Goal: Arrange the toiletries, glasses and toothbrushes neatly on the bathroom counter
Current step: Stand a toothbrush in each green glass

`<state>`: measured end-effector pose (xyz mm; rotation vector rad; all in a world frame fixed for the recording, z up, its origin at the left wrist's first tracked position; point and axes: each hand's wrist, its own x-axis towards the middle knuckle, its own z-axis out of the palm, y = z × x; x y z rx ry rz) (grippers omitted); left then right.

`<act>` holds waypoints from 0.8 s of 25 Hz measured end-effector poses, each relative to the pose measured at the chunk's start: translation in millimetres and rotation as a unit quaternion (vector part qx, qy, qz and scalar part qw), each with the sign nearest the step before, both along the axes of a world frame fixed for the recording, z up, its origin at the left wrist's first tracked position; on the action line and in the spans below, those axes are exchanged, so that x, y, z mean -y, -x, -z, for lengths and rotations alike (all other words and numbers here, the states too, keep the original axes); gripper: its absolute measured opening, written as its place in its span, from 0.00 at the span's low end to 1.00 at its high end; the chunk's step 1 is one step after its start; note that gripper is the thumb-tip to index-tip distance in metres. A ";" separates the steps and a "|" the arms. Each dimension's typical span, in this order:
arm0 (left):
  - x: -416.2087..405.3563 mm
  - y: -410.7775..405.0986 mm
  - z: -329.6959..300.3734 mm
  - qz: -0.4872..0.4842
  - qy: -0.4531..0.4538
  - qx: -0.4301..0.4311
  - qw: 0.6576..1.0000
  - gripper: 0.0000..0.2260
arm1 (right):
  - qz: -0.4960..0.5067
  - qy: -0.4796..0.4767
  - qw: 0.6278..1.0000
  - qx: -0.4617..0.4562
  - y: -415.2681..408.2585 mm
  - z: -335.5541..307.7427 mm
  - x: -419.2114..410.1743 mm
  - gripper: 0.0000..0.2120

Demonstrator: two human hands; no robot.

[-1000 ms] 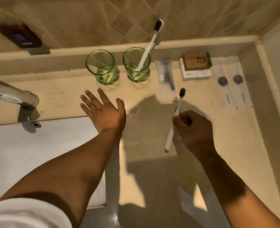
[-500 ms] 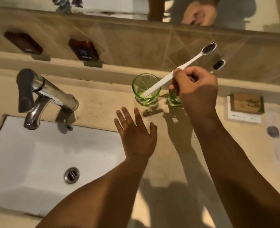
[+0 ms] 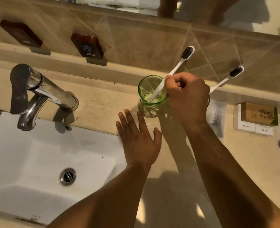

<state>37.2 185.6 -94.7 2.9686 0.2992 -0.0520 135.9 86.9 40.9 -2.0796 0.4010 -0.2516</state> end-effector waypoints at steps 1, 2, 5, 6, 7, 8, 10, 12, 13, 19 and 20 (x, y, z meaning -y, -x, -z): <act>0.0 0.1 -0.1 -0.001 -0.001 0.000 1.000 0.36 | -0.004 0.008 1.000 -0.004 0.4 0.3 -0.8 0.10; 0.1 0.1 -0.4 -0.001 -0.001 -0.001 1.000 0.36 | -0.009 0.015 1.000 -0.007 0.7 0.5 -1.0 0.10; 0.4 -0.3 -1.7 -0.001 -0.001 -0.005 1.000 0.36 | -0.013 0.030 0.999 -0.013 -1.0 0.0 0.0 0.09; 0.4 -0.4 -1.9 0.000 -0.003 -0.008 1.000 0.36 | -0.013 0.029 0.999 -0.016 -2.0 -0.2 -0.4 0.09; 0.4 -0.5 -2.1 -0.001 -0.005 -0.010 1.000 0.37 | -0.013 0.027 0.999 -0.022 -2.7 -0.2 -0.8 0.08; 0.3 -0.6 -2.4 -0.002 -0.005 -0.014 1.000 0.37 | -0.012 0.024 0.999 -0.027 -3.1 -0.3 -1.2 0.08; 0.4 -1.0 -2.9 -0.003 -0.006 -0.018 1.000 0.37 | -0.006 0.018 0.999 -0.031 -3.8 -0.2 -1.4 0.09; 0.7 -1.0 -3.0 -0.003 -0.005 -0.019 1.000 0.37 | 0.004 0.023 0.999 -0.033 -4.4 1.1 -0.1 0.10; 0.7 -1.3 -2.8 -0.003 -0.004 -0.021 1.000 0.37 | 0.011 0.027 0.999 -0.037 -4.9 1.7 0.5 0.11; 0.6 -0.9 -3.3 -0.005 -0.004 -0.031 0.999 0.37 | 0.027 0.016 0.999 -0.045 -5.8 4.3 1.5 0.14; 0.5 -0.8 -3.5 -0.004 -0.004 -0.031 1.000 0.37 | 0.026 0.016 0.998 -0.046 -6.2 4.0 1.7 0.14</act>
